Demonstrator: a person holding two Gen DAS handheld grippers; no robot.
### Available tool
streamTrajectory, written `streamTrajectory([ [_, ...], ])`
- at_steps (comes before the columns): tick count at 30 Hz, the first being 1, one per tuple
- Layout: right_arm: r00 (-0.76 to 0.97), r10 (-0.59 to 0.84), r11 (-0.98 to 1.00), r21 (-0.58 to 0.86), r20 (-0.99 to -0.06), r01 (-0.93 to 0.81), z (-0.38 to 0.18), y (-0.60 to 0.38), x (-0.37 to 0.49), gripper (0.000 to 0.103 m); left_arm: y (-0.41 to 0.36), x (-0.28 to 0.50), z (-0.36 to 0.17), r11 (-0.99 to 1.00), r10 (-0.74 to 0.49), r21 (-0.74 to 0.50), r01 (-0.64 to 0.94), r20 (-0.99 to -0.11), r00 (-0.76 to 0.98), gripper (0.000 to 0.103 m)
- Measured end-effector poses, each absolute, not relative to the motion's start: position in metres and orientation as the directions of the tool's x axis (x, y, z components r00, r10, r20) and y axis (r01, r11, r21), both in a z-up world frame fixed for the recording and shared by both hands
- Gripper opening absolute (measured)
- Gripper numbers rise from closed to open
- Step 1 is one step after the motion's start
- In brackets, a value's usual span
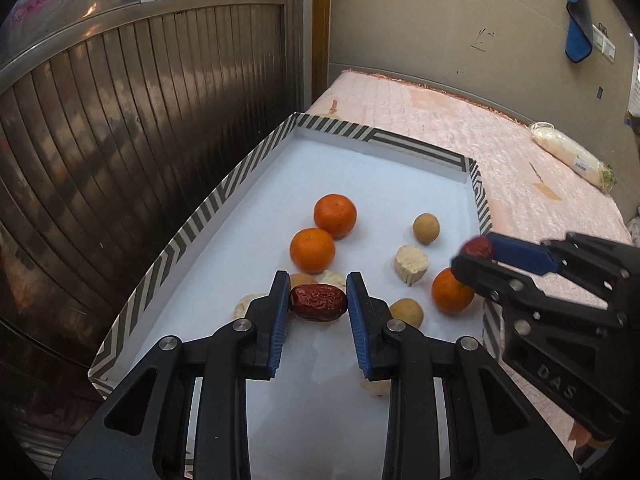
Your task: Organize fruits
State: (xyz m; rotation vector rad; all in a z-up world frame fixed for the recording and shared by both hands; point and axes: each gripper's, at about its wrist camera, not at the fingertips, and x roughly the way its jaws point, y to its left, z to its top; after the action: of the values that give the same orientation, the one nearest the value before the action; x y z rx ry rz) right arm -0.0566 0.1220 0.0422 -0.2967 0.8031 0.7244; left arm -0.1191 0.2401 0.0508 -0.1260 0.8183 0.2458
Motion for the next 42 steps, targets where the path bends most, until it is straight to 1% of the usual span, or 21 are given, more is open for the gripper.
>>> streamTrajectory([
  [14, 0.399, 0.504, 0.655, 0.038, -0.766, -0.754, 0.025, 0.179, -0.031, 0.027, 0.241, -0.119, 0.044, 0.968, 0.154, -0.016, -0.25, -0.75, 0.643, 0.028],
  [21, 0.357, 0.519, 0.64, 0.077, -0.777, -0.764, 0.014, 0.194, -0.019, 0.027, 0.245, -0.119, 0.045, 0.967, 0.148, -0.025, -0.252, -0.752, 0.642, 0.028],
  [22, 0.354, 0.519, 0.642, 0.081, -0.778, -0.762, 0.013, 0.195, -0.019, 0.028, 0.245, -0.118, 0.045, 0.967, 0.146, -0.027, -0.252, -0.752, 0.642, 0.028],
  [24, 0.351, 0.519, 0.652, 0.096, -0.779, -0.753, 0.011, 0.194, -0.016, 0.035, 0.245, -0.118, 0.045, 0.967, 0.143, -0.031, -0.252, -0.752, 0.643, 0.028],
  [31, 0.406, 0.515, 0.675, 0.065, -0.755, -0.735, 0.024, 0.181, -0.024, 0.037, 0.243, -0.117, 0.045, 0.966, 0.146, -0.033, -0.258, -0.754, 0.641, 0.029],
  [33, 0.43, 0.515, 0.693, 0.065, -0.741, -0.718, 0.029, 0.172, -0.029, 0.037, 0.241, -0.117, 0.046, 0.964, 0.149, -0.032, -0.262, -0.753, 0.64, 0.041],
  [34, 0.442, 0.516, 0.701, 0.066, -0.734, -0.71, 0.032, 0.166, -0.031, 0.037, 0.241, -0.117, 0.047, 0.964, 0.15, -0.033, -0.263, -0.749, 0.645, 0.056],
  [35, 0.454, 0.516, 0.711, 0.068, -0.726, -0.7, 0.036, 0.16, -0.033, 0.037, 0.239, -0.118, 0.048, 0.963, 0.152, -0.036, -0.265, -0.742, 0.653, 0.067],
  [38, 0.506, 0.508, 0.749, 0.066, -0.697, -0.66, 0.045, 0.138, -0.043, 0.038, 0.234, -0.12, 0.052, 0.96, 0.17, -0.033, -0.279, -0.724, 0.669, 0.067],
  [40, 0.546, 0.499, 0.778, 0.071, -0.673, -0.624, 0.051, 0.122, -0.052, 0.043, 0.231, -0.119, 0.054, 0.958, 0.177, -0.028, -0.284, -0.722, 0.669, 0.067],
  [41, 0.563, 0.491, 0.791, 0.07, -0.665, -0.608, 0.052, 0.116, -0.056, 0.048, 0.229, -0.119, 0.054, 0.958, 0.176, -0.032, -0.286, -0.721, 0.67, 0.067],
  [42, 0.586, 0.481, 0.807, 0.068, -0.652, -0.587, 0.054, 0.108, -0.06, 0.048, 0.227, -0.12, 0.055, 0.957, 0.175, -0.036, -0.288, -0.718, 0.673, 0.067],
])
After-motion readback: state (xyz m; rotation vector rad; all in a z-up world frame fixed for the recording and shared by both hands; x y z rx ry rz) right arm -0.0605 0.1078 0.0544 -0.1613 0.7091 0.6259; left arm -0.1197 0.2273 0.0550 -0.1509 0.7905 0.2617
